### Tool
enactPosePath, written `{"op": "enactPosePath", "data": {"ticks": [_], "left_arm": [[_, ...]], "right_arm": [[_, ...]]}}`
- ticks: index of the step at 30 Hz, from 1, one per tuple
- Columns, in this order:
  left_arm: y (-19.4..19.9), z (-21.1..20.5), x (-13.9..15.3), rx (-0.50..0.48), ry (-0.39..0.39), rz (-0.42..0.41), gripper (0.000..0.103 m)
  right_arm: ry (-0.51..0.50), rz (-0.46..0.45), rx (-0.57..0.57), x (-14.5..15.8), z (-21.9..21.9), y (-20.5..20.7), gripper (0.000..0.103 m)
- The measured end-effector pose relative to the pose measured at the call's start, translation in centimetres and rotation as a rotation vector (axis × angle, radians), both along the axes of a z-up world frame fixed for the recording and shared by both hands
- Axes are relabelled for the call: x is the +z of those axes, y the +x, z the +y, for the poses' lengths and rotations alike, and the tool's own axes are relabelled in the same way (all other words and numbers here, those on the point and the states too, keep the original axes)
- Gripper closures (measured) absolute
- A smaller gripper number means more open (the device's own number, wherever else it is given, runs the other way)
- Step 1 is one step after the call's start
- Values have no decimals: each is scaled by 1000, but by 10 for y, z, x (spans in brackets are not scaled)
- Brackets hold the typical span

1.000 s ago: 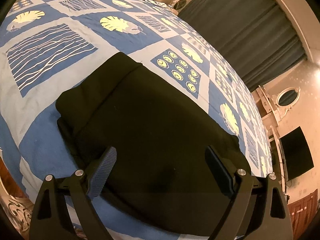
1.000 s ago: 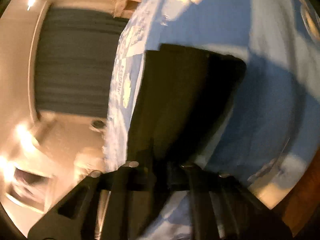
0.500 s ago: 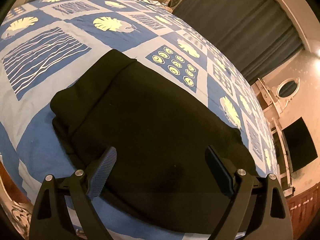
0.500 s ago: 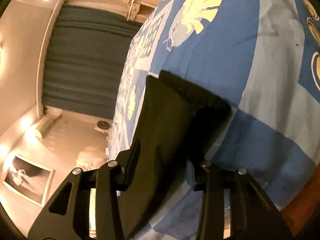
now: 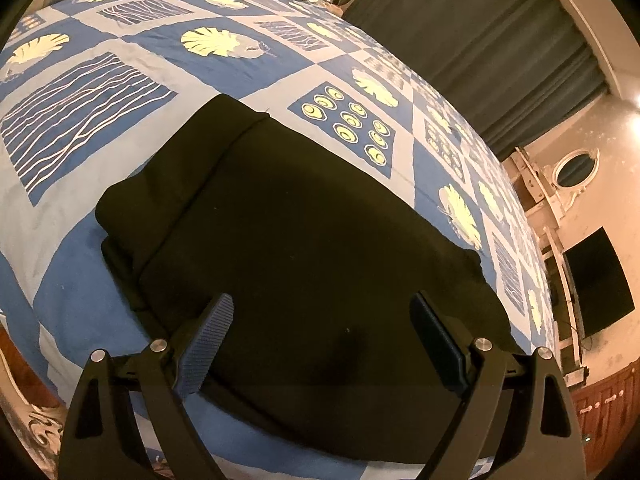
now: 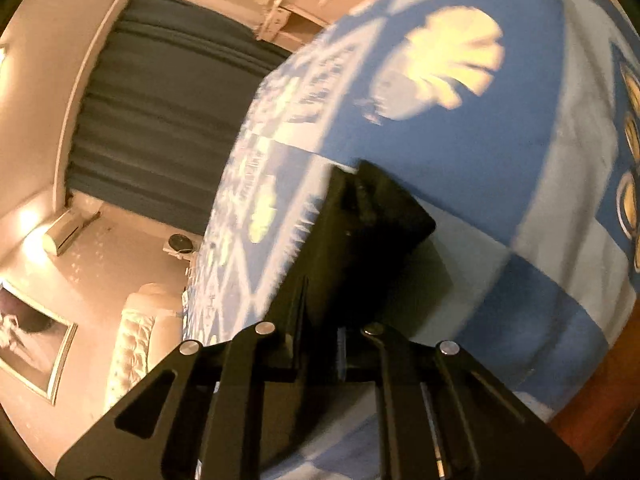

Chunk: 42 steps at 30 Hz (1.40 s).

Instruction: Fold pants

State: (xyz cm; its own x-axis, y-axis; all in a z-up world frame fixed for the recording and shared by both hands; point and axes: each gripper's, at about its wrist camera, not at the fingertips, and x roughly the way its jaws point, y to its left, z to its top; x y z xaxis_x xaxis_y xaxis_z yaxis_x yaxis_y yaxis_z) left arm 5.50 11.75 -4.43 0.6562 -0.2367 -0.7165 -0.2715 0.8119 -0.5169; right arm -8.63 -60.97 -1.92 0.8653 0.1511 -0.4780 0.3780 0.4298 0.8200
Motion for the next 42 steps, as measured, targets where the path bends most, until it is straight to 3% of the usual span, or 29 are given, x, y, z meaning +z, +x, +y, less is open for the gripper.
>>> {"op": "enactPosePath", "data": {"ticks": [6,10,14,19,25,31,37,42], "left_arm": [[2,0,1,1,-9,26,14],[5,-7,2,-31,50,49,14],[4,-12,2,-43,78,65,14],[4,-6,2,-26,32,73,14],[3,2,3,-3,-37,75,14],[4,3,3,-1,-52,76,14],[4,2,3,-2,-51,77,14],[4,2,3,-6,-39,77,14]], "right_arm": [[-200,0,93,65,40,23,92],[-365,15,186,107,88,50,92],[-510,0,292,137,157,67,92],[-628,-45,427,158,250,88,92],[-641,-44,576,135,348,111,92],[-703,19,721,85,431,121,92],[-687,102,801,37,458,124,90],[-662,149,847,17,468,120,78]]}}
